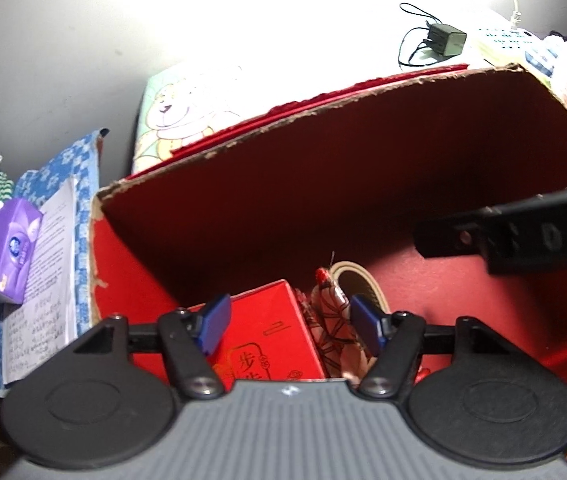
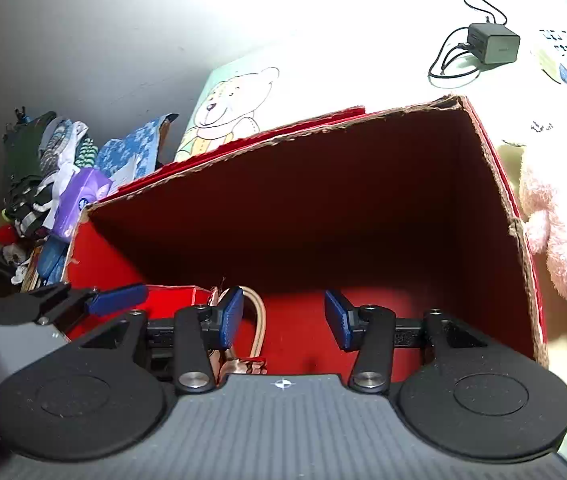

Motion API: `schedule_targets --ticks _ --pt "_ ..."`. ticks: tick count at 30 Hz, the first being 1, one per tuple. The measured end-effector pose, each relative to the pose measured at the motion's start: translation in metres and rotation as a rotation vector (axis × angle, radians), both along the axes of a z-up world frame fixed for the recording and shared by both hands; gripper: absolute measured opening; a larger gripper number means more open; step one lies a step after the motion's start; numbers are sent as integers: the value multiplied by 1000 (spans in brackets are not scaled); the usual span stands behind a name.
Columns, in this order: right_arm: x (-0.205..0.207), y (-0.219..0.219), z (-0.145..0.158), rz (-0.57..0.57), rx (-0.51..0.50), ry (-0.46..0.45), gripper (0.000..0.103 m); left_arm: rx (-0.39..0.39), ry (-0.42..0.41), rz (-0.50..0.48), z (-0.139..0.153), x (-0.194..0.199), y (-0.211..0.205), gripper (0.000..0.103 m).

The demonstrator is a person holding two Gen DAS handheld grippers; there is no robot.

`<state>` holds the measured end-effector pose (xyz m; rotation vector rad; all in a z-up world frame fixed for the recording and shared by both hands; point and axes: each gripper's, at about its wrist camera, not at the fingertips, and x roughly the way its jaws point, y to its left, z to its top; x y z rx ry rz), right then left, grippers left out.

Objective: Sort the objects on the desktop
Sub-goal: 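Withdraw the open right gripper up out of the red box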

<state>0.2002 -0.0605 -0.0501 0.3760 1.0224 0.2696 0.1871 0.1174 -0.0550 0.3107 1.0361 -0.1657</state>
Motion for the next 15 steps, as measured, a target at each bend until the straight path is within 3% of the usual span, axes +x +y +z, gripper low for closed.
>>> schedule_targets --ticks 15 --pt "-33 2 -1 -23 -103 -122 47 47 -74 63 19 -15 -6 68"
